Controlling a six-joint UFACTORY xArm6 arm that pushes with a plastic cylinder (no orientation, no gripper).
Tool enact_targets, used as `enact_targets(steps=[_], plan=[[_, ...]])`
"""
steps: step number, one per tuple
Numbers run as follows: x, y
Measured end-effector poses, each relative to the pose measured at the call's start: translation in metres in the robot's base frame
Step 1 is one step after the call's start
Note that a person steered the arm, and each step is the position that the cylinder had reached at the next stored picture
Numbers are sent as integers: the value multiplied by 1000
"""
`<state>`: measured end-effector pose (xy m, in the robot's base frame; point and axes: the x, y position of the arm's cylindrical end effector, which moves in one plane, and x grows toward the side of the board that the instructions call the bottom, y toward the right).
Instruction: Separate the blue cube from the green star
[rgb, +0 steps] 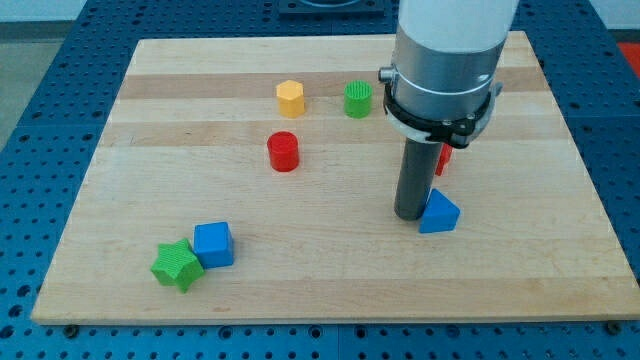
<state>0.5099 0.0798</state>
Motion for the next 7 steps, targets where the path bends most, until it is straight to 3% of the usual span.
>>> enact_targets(steps=[7], plan=[[-5,-214]])
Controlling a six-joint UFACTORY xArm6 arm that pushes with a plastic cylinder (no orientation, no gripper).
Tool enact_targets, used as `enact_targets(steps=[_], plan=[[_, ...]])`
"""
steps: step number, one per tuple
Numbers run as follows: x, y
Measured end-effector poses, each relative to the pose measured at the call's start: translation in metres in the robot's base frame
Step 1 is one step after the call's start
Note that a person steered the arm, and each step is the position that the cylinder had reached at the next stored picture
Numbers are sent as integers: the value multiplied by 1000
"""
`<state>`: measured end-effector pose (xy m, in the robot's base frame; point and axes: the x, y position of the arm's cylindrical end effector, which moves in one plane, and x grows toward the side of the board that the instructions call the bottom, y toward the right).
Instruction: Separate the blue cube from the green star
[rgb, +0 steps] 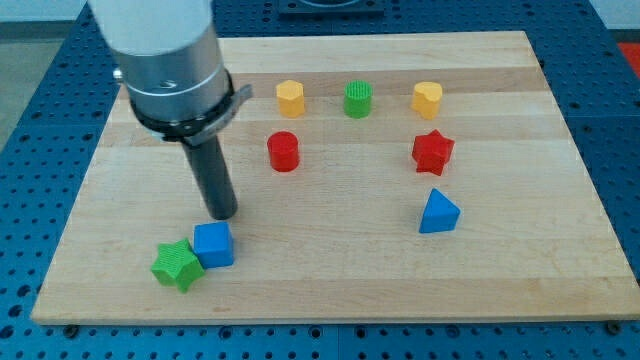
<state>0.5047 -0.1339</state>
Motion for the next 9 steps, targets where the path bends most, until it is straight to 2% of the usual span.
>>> enact_targets(steps=[3,4,9], plan=[[12,-8],[-15,-17],[26,-28]])
